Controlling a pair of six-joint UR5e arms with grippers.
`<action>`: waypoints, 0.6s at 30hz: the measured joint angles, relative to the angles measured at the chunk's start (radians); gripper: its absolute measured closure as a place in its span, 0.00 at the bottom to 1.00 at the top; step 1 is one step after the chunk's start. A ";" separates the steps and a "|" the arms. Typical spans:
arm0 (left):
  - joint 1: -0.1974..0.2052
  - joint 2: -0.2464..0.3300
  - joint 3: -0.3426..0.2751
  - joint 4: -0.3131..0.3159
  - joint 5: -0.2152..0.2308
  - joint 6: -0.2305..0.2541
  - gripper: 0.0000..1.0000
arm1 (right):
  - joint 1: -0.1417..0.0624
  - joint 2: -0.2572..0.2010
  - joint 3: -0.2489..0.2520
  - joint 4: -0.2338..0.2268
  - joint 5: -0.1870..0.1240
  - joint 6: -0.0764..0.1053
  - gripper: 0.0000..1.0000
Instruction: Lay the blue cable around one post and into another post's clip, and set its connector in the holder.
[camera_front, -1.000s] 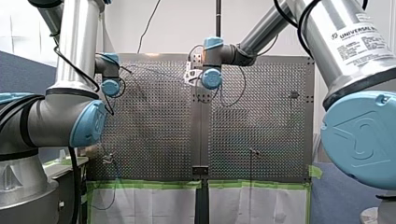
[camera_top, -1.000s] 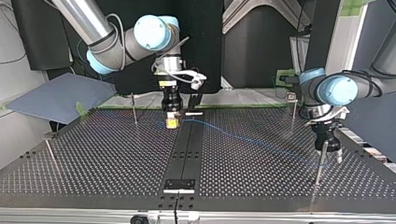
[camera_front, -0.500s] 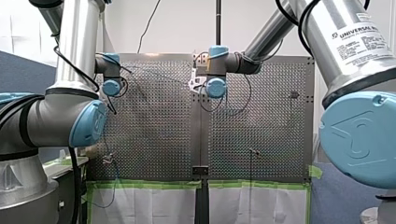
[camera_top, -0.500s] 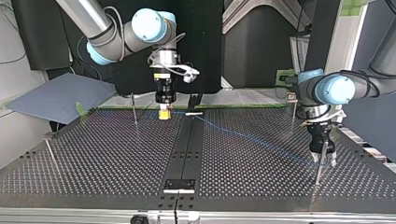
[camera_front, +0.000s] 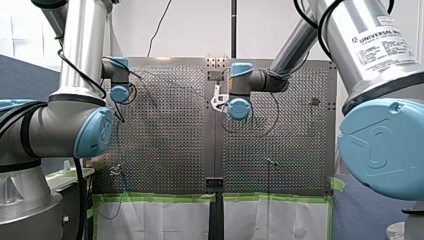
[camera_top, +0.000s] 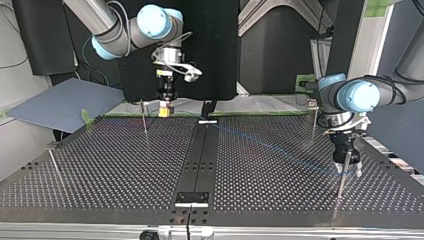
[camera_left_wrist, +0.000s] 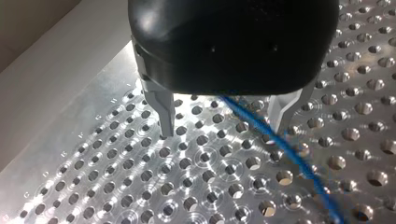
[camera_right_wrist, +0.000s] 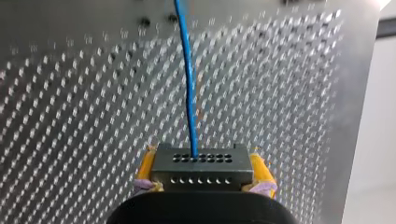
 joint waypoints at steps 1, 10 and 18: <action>0.000 0.000 0.000 0.000 0.000 0.000 0.00 | -0.003 0.000 0.009 -0.009 0.005 0.002 1.00; -0.004 0.000 0.000 0.000 0.000 -0.002 0.00 | -0.023 0.023 0.090 -0.090 0.035 0.013 1.00; -0.006 0.000 0.000 0.000 -0.001 -0.002 0.00 | -0.026 0.098 0.168 -0.168 0.059 0.052 1.00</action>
